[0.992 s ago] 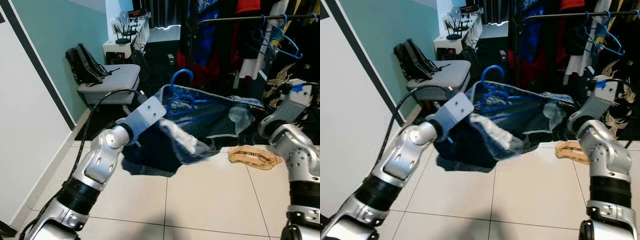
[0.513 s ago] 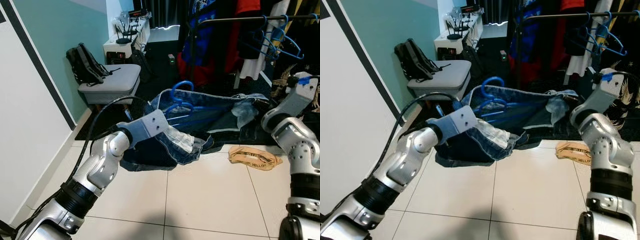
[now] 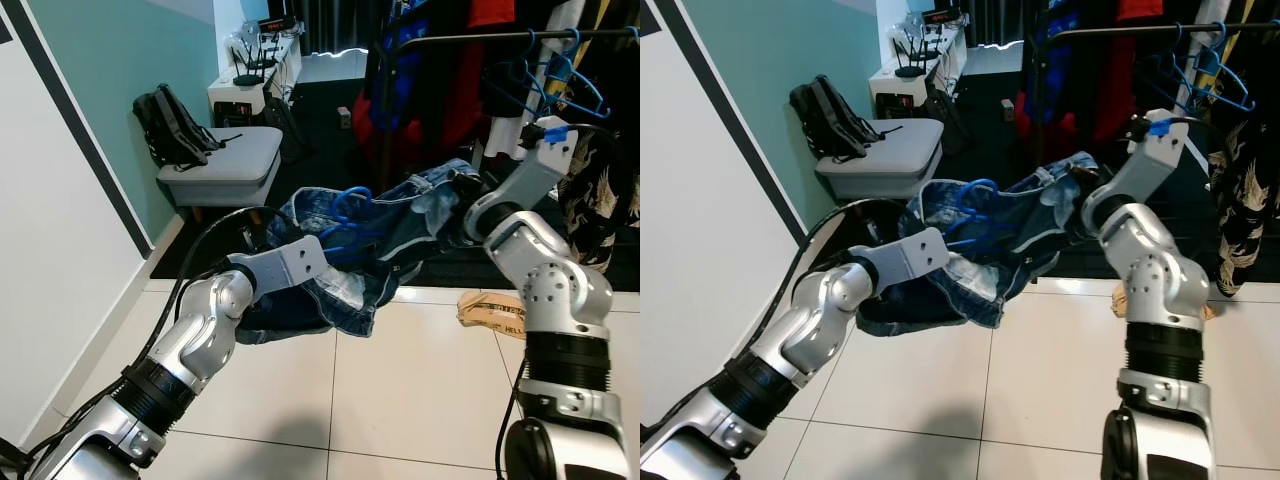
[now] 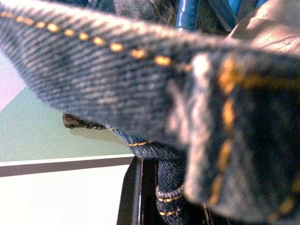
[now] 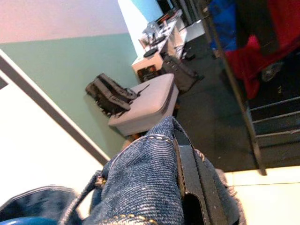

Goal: Hang hanger

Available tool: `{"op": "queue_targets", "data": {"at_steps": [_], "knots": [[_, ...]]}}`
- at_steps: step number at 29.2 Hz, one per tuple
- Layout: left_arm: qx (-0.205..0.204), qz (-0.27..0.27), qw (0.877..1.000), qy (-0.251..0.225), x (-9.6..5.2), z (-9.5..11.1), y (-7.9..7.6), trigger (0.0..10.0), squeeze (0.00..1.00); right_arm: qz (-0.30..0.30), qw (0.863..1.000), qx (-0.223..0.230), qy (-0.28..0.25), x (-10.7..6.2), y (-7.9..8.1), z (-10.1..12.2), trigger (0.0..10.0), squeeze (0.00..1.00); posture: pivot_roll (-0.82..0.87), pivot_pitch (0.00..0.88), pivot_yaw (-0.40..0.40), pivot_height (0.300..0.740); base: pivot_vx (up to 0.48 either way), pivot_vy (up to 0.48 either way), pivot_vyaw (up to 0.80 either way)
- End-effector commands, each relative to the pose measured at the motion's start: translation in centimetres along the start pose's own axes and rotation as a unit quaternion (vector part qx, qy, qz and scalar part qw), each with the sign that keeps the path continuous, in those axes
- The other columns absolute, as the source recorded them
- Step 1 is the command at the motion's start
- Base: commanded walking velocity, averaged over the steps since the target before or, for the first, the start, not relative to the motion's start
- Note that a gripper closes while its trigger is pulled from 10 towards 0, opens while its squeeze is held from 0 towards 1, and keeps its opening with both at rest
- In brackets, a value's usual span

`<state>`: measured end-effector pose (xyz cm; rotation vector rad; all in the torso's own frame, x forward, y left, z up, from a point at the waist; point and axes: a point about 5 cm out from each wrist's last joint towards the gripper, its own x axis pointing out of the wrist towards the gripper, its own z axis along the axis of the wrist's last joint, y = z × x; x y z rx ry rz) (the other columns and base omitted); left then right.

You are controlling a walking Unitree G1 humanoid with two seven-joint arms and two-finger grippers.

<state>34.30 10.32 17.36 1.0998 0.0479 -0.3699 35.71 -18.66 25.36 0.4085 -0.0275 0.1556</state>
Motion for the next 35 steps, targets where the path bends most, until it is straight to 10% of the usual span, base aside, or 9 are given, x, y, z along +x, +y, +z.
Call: {"op": "queue_targets", "data": {"at_steps": [1,6,7,8,14,16,17,20,35], "knots": [[-0.016,0.023,0.999,0.020,0.1,-0.7,1.0,10.0,0.00,0.028,1.000,-0.004,0.010,-0.1,1.5,-0.5,0.0,0.00,-0.03,0.000,0.059,0.740,0.000,0.000,0.00],[-0.134,0.064,0.989,0.018,0.1,-0.8,2.8,10.0,0.00,0.028,0.992,-0.041,0.117,-0.7,2.3,-5.9,1.6,0.00,-0.03,0.000,0.056,0.740,0.000,0.000,0.00],[-0.171,0.074,0.982,0.012,0.1,-0.7,3.3,10.0,0.00,0.015,0.988,-0.056,0.143,-1.0,1.9,-7.0,7.9,0.00,-0.03,0.000,0.054,0.740,0.000,0.000,0.00],[-0.210,0.079,0.974,0.006,0.0,-0.6,3.7,10.0,0.00,0.001,0.984,-0.067,0.163,-1.2,1.4,-7.7,10.0,0.00,-0.03,0.000,0.053,0.740,0.000,0.000,0.00],[-0.248,0.084,0.965,-0.001,0.0,-0.4,3.9,10.0,0.00,-0.033,0.981,-0.078,0.177,-1.5,0.0,-8.1,10.0,0.03,-0.03,0.000,0.049,0.740,0.000,0.000,0.00],[-0.256,0.085,0.963,-0.004,0.0,-0.4,3.9,10.0,0.00,-0.052,0.980,-0.079,0.177,-1.6,-1.0,-8.0,10.0,0.23,-0.03,0.000,0.048,0.740,0.000,0.000,0.00],[-0.258,0.086,0.962,-0.006,0.0,-0.3,3.9,10.0,0.00,-0.064,0.979,-0.079,0.176,-1.7,-1.5,-7.9,10.0,0.79,-0.03,0.000,0.048,0.740,0.000,0.000,0.00],[-0.259,0.087,0.962,-0.008,0.0,-0.3,3.9,10.0,0.00,-0.071,0.979,-0.077,0.174,-1.8,-2.0,-7.7,10.0,1.00,-0.03,0.000,0.047,0.740,0.000,0.000,0.00],[-0.294,0.121,0.948,0.001,0.1,-1.4,4.1,10.0,0.00,-0.033,0.985,-0.087,0.146,-4.4,-5.7,-4.9,10.0,1.00,-0.03,0.000,0.045,0.740,0.000,0.000,0.00]]}}
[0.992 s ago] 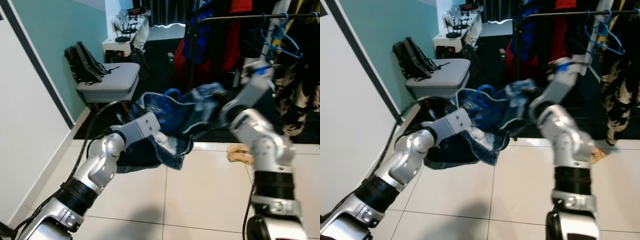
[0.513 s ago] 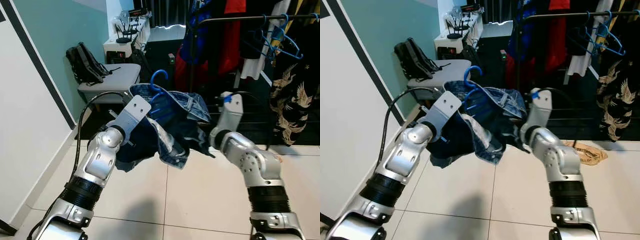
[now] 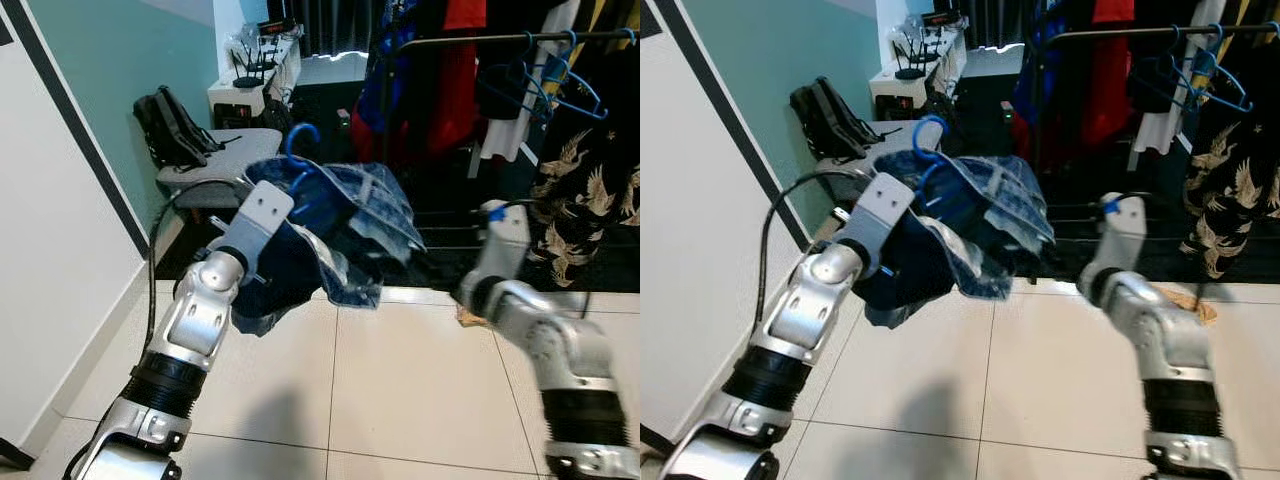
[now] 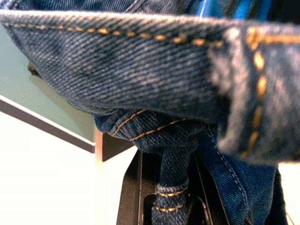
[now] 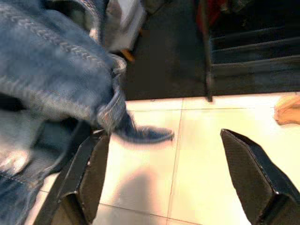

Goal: Hang hanger

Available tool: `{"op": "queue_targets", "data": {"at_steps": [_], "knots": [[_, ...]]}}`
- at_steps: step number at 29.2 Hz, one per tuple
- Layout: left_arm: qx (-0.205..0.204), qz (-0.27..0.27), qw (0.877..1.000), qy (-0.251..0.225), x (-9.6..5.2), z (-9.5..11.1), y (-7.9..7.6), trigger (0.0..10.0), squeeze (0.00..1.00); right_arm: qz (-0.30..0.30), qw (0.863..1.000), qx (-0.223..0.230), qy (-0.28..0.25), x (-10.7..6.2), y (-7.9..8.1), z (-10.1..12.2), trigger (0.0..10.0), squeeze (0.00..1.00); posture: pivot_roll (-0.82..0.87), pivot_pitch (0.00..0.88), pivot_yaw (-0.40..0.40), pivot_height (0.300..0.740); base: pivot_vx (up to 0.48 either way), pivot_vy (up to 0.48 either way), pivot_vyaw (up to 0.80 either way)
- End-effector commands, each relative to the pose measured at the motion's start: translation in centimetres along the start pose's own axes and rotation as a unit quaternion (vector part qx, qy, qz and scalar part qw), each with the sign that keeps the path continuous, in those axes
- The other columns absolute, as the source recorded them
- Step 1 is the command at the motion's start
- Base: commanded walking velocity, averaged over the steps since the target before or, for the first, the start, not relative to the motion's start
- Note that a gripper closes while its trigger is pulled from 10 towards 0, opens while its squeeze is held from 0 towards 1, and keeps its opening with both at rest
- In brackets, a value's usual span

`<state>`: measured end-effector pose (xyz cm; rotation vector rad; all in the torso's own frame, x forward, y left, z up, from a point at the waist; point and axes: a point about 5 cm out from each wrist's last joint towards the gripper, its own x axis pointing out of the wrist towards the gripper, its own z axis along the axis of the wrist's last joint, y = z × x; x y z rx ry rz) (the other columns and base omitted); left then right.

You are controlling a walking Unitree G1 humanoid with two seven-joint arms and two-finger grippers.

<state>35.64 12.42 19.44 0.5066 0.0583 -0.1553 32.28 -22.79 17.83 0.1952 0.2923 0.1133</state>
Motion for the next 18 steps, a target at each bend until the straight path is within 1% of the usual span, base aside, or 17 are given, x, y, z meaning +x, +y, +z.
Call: {"op": "queue_targets", "data": {"at_steps": [1,2,3,4,6,7,8,9,10,11,12,13,15,16,18], "knots": [[0.000,0.030,0.999,-0.011,0.0,0.0,1.3,10.0,0.00,0.038,0.998,0.013,-0.042,-0.9,-0.2,1.2,10.0,1.00,-0.04,0.000,0.048,0.740,0.000,0.000,0.00],[-0.011,0.032,0.999,-0.015,-0.1,-0.6,1.4,10.0,0.00,0.068,0.994,0.023,-0.078,-1.9,-0.5,2.3,10.0,1.00,-0.04,0.000,0.051,0.740,0.000,0.000,0.00],[-0.011,0.032,0.999,-0.015,-0.1,-0.6,1.4,10.0,0.00,0.068,0.994,0.023,-0.078,-1.9,-0.5,2.3,10.0,1.00,-0.04,0.000,0.051,0.740,0.000,0.000,0.00],[-0.029,0.034,0.999,-0.018,-0.2,-1.1,1.4,10.0,0.00,0.099,0.988,0.035,-0.111,-2.9,-0.6,3.1,10.0,0.68,-0.04,0.000,0.051,0.740,0.000,0.000,0.00],[-0.029,0.034,0.999,-0.018,-0.2,-1.1,1.4,10.0,0.00,0.099,0.988,0.035,-0.111,-2.9,-0.6,3.1,10.0,0.68,-0.04,0.000,0.051,0.740,0.000,0.000,0.00],[-0.046,0.037,0.998,-0.025,-0.4,-1.8,1.5,10.0,0.00,0.127,0.982,0.040,-0.134,-3.8,-0.6,3.4,10.0,0.00,-0.05,0.000,0.053,0.740,0.000,0.000,0.00],[-0.075,0.040,0.996,-0.025,-0.6,-2.8,1.4,10.0,0.00,0.149,0.977,0.048,-0.146,-4.5,-0.6,3.2,10.0,0.00,-0.05,0.000,0.055,0.740,0.000,0.000,0.00],[-0.112,0.039,0.993,-0.023,-1.0,-4.0,1.3,10.0,0.00,0.160,0.975,0.052,-0.147,-4.8,-0.6,2.4,10.0,0.00,-0.05,0.000,0.055,0.740,0.000,0.000,0.00],[-0.135,0.040,0.990,-0.022,-1.3,-4.8,1.2,10.0,0.00,0.163,0.974,0.054,-0.145,-4.9,-0.6,1.9,10.0,0.00,-0.05,0.000,0.055,0.740,0.000,0.000,0.00],[-0.146,0.040,0.988,-0.020,-1.6,-5.5,1.1,10.0,0.00,0.159,0.975,0.060,-0.143,-4.9,-0.7,1.3,10.0,0.00,-0.06,0.000,0.055,0.740,0.000,0.000,0.00],[-0.146,0.040,0.988,-0.020,-1.6,-5.5,1.1,10.0,0.00,0.159,0.975,0.060,-0.143,-4.9,-0.7,1.3,10.0,0.00,-0.06,0.000,0.055,0.740,0.000,0.000,0.00],[-0.148,0.037,0.988,-0.014,-2.2,-7.0,0.7,10.0,0.00,0.132,0.979,0.080,-0.132,-4.4,-1.3,-0.1,10.0,0.00,-0.06,0.000,0.053,0.740,0.000,0.000,0.00],[-0.148,0.037,0.988,-0.014,-2.2,-7.0,0.7,10.0,0.00,0.132,0.979,0.080,-0.132,-4.4,-1.3,-0.1,10.0,0.00,-0.06,0.000,0.053,0.740,0.000,0.000,0.00],[-0.145,0.036,0.989,-0.011,-2.5,-7.6,0.5,10.0,0.00,0.119,0.981,0.087,-0.127,-4.2,-1.5,-0.6,10.0,0.00,-0.06,0.000,0.053,0.740,0.000,0.000,0.00],[-0.145,0.036,0.989,-0.011,-2.5,-7.6,0.5,10.0,0.00,0.119,0.981,0.087,-0.127,-4.2,-1.5,-0.6,10.0,0.00,-0.06,0.000,0.053,0.740,0.000,0.000,0.00]]}}
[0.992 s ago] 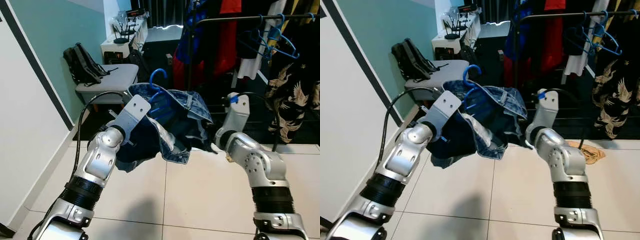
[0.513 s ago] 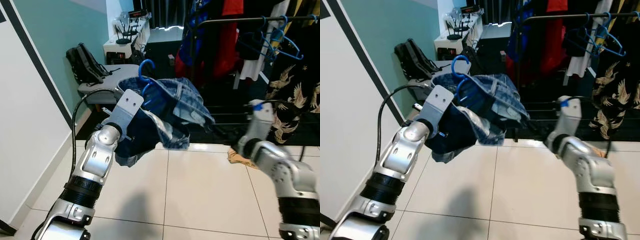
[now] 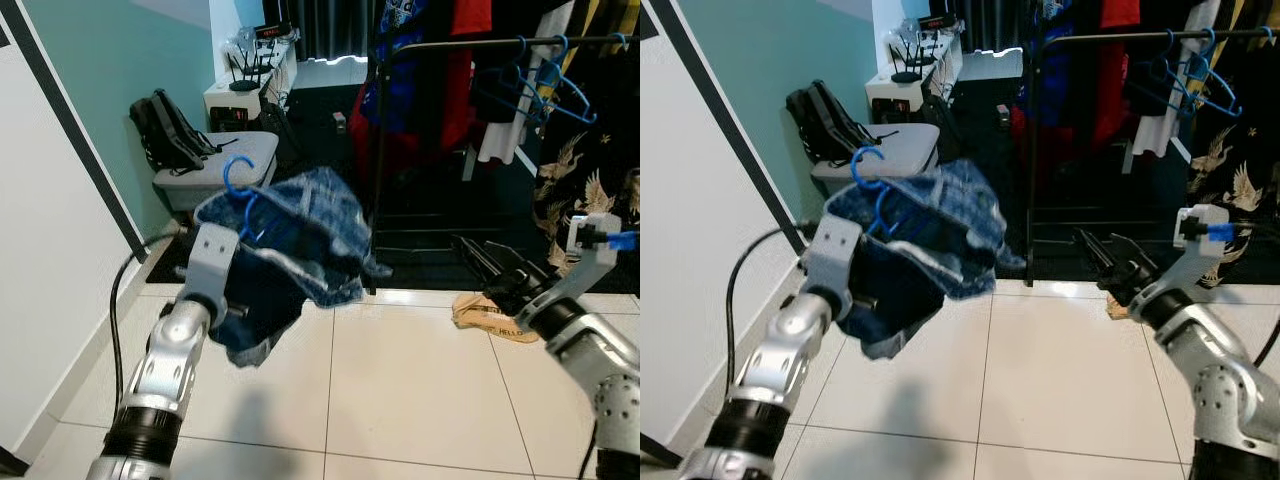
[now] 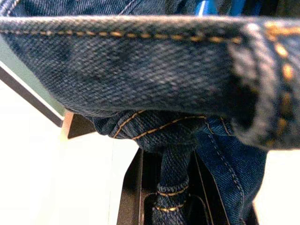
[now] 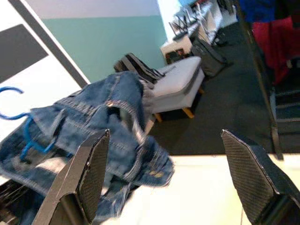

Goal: Hang hanger

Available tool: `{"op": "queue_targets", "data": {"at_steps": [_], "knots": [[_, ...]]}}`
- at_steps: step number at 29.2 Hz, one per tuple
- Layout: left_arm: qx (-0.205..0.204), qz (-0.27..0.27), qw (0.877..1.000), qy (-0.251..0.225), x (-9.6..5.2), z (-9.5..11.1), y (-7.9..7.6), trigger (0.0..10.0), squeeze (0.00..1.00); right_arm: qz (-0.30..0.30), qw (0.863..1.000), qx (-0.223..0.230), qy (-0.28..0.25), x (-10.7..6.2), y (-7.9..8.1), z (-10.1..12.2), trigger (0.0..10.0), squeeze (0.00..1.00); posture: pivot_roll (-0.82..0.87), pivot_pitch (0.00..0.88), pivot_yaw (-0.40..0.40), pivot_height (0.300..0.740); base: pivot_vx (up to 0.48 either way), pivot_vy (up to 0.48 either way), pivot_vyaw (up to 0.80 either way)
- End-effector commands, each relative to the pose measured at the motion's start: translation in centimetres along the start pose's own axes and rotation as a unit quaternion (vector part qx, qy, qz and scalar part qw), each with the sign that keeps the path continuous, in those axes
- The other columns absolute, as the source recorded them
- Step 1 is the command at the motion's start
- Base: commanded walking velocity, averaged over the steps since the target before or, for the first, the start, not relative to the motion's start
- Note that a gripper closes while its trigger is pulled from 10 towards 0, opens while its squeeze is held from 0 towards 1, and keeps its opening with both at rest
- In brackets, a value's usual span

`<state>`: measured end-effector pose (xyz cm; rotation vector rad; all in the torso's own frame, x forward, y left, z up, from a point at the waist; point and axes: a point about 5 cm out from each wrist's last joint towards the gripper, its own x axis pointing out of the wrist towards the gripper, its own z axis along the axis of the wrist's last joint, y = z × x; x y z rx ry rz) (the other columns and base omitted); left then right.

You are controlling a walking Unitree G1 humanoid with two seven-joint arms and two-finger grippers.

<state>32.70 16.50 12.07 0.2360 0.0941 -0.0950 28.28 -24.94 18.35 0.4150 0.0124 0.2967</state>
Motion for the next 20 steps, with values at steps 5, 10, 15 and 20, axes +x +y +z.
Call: {"op": "queue_targets", "data": {"at_steps": [5,10,15,20], "knots": [[-0.009,0.012,1.000,0.008,-1.7,-3.2,0.6,10.0,0.00,-0.076,0.997,0.021,0.026,-0.6,-2.2,-3.0,10.0,0.00,-0.06,0.000,0.039,0.740,0.000,0.000,-0.77],[-0.002,0.008,1.000,0.020,-2.8,-4.7,0.2,10.0,0.00,-0.099,0.994,0.020,0.038,-0.9,-2.8,-4.2,10.0,0.00,-0.07,0.000,0.029,0.740,0.000,0.000,0.00],[0.011,-0.008,1.000,0.000,-3.1,-4.4,-0.6,10.0,0.00,-0.105,0.993,0.002,0.052,-0.8,-2.8,-5.0,10.0,0.00,-0.07,0.000,0.023,0.740,0.256,0.000,0.00],[0.016,-0.021,0.999,-0.029,-2.7,-3.4,-1.0,10.0,0.00,-0.106,0.993,0.007,0.051,-0.6,-2.8,-5.3,10.0,0.00,-0.07,0.000,0.021,0.740,0.339,0.000,-0.79]]}}
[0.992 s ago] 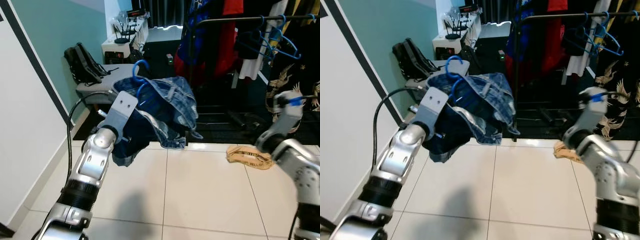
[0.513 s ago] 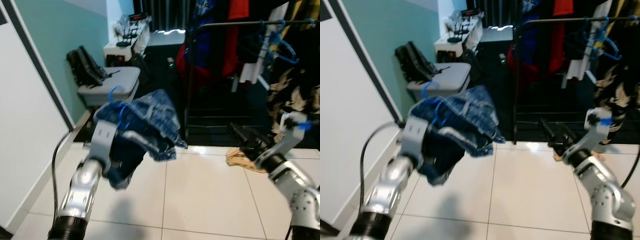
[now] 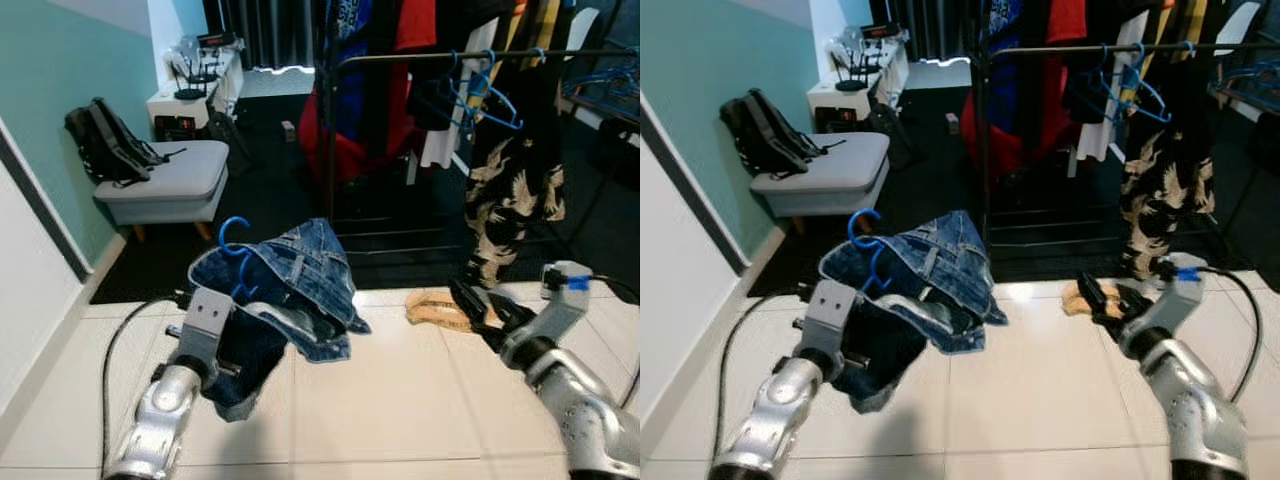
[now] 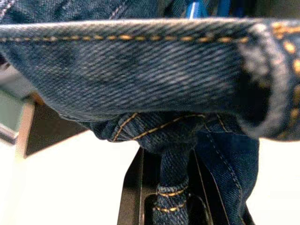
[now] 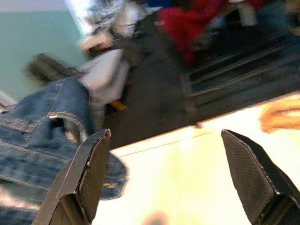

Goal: Hang hanger

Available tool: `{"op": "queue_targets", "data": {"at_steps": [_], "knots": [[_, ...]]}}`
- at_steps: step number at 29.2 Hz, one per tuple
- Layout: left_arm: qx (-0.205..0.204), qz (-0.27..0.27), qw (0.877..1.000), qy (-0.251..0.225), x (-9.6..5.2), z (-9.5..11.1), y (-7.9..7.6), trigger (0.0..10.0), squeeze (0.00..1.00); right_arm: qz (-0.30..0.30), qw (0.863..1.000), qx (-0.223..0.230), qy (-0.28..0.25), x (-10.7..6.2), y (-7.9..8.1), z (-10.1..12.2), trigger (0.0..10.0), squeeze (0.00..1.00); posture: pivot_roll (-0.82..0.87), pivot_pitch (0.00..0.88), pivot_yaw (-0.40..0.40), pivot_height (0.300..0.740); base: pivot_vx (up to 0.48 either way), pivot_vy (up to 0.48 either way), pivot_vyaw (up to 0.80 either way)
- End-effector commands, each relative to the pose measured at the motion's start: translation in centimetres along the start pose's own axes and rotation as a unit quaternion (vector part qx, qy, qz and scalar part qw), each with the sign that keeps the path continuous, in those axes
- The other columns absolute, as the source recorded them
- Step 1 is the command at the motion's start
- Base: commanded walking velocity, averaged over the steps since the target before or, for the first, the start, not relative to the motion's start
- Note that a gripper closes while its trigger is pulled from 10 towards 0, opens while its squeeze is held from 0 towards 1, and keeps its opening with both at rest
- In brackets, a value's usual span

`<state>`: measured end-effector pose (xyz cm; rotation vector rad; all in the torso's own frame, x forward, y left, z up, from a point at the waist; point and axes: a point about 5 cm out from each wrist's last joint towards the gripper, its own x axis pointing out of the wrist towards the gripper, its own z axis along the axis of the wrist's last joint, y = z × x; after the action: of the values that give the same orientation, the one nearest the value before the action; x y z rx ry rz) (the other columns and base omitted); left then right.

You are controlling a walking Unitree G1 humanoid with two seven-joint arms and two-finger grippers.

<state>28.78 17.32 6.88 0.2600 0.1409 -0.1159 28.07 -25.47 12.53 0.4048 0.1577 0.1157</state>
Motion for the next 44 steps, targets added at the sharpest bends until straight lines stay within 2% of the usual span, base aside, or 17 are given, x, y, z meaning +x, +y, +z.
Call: {"op": "queue_targets", "data": {"at_steps": [1,4,10,13,21,29,44], "knots": [[0.006,-0.008,0.999,-0.052,0.6,2.1,-0.2,10.0,0.00,-0.004,1.000,0.002,-0.001,0.1,-0.1,-0.2,10.0,0.00,-0.07,0.000,0.021,0.740,0.341,0.000,-0.78],[0.016,-0.051,0.995,-0.089,1.1,3.6,-1.5,10.0,0.00,-0.008,1.000,0.000,-0.001,0.5,-0.1,-0.8,10.0,0.00,-0.07,0.000,0.022,0.740,0.349,0.000,-0.79],[0.030,-0.083,0.990,-0.109,1.3,4.5,-2.7,10.0,0.00,-0.019,1.000,-0.011,0.002,0.9,-0.3,-1.2,10.0,0.00,-0.07,0.000,0.030,0.740,0.348,0.000,-0.79],[0.032,-0.085,0.989,-0.115,1.4,4.9,-2.9,10.0,0.00,-0.019,1.000,-0.012,0.000,1.0,-0.2,-1.3,10.0,0.00,-0.08,0.000,0.033,0.740,0.354,0.000,-0.79],[0.032,-0.088,0.985,-0.144,2.0,7.1,-3.2,10.0,0.00,-0.020,0.999,-0.026,-0.009,1.3,-0.1,-1.3,10.0,0.00,-0.08,0.000,0.042,0.740,0.353,0.000,0.00],[0.041,-0.098,0.983,-0.149,2.6,8.7,-3.9,10.0,0.00,-0.002,0.999,-0.034,-0.018,1.7,0.6,-1.5,10.0,0.00,-0.08,0.000,0.053,0.740,0.361,0.000,0.00],[0.041,-0.104,0.986,-0.123,2.8,8.2,-4.6,10.0,0.00,0.008,0.999,-0.030,-0.020,1.9,1.3,-2.1,10.0,0.00,-0.07,0.000,0.060,0.740,0.370,0.000,0.00]]}}
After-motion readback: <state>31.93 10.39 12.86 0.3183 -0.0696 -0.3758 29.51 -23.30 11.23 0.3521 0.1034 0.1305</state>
